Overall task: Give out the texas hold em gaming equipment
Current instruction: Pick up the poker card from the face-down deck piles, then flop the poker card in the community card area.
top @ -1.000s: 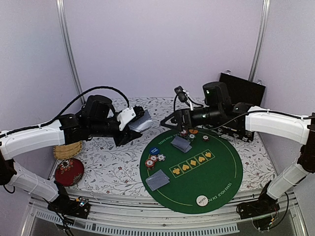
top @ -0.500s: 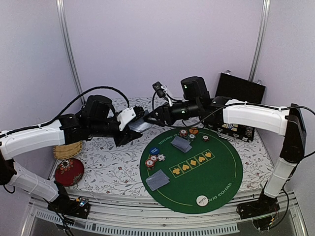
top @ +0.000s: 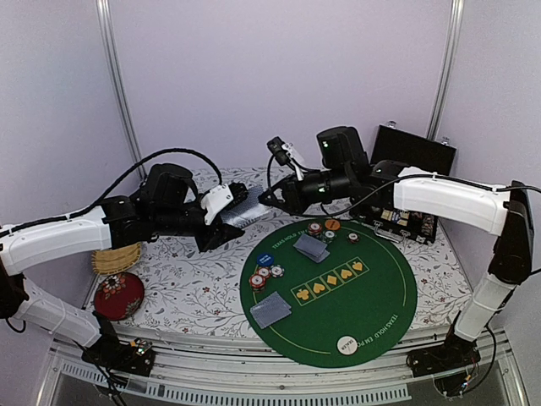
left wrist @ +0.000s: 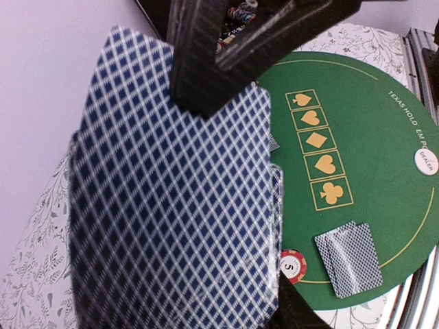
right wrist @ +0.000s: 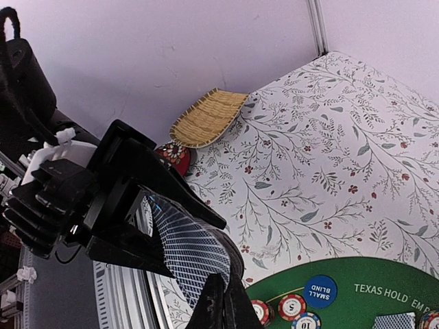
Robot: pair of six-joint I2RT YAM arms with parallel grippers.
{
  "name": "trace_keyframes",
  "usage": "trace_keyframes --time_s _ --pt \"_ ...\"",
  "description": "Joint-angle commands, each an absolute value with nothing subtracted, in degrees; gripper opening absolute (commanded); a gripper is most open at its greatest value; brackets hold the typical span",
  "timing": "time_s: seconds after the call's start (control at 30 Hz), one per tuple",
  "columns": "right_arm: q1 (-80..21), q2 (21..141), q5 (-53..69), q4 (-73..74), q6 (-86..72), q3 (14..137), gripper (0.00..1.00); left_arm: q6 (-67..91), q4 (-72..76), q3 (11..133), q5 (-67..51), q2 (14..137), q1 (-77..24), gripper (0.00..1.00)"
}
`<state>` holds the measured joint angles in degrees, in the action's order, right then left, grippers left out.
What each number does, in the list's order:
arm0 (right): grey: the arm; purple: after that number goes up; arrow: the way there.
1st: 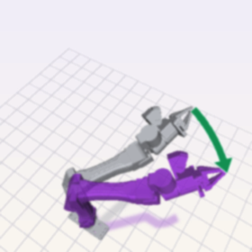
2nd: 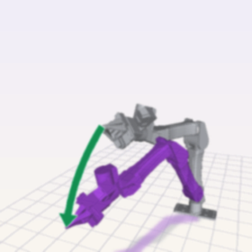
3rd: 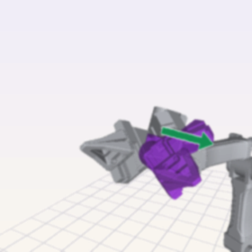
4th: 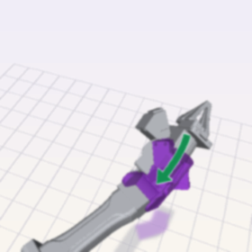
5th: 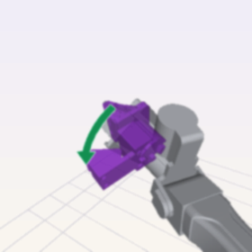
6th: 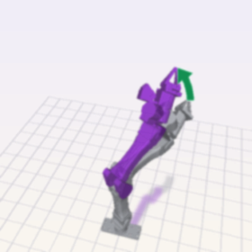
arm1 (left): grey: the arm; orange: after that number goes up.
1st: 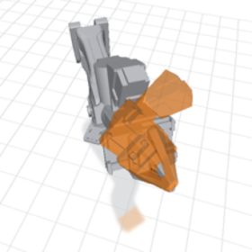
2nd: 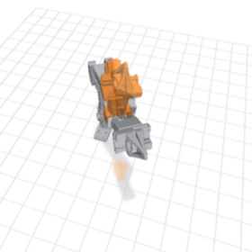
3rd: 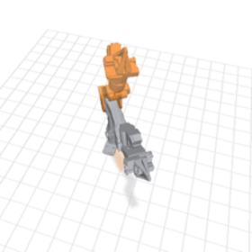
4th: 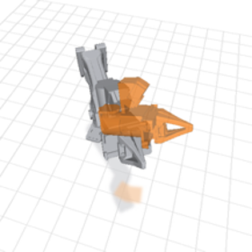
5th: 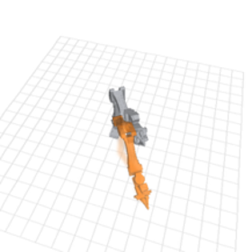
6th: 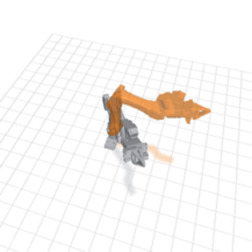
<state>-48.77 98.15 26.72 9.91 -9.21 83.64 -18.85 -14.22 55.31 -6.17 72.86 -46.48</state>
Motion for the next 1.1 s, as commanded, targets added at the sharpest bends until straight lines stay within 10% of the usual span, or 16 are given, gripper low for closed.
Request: trace_keyframes --time_s 0.0,0.53,1.07 --pt "-48.8 94.2 23.5 12.8 -7.7 84.8 0.03 -19.0 -12.8 54.8 -6.8 72.2 -46.4 0.45" --pt "-45.4 73.2 -4.0 24.0 15.1 72.2 0.02 -19.0 -12.8 54.8 -6.6 71.9 -46.4 0.45" --pt "-54.9 89.1 -14.9 4.5 45.0 54.5 0.02 -19.2 -12.8 54.7 -6.2 72.1 -46.4 0.45"
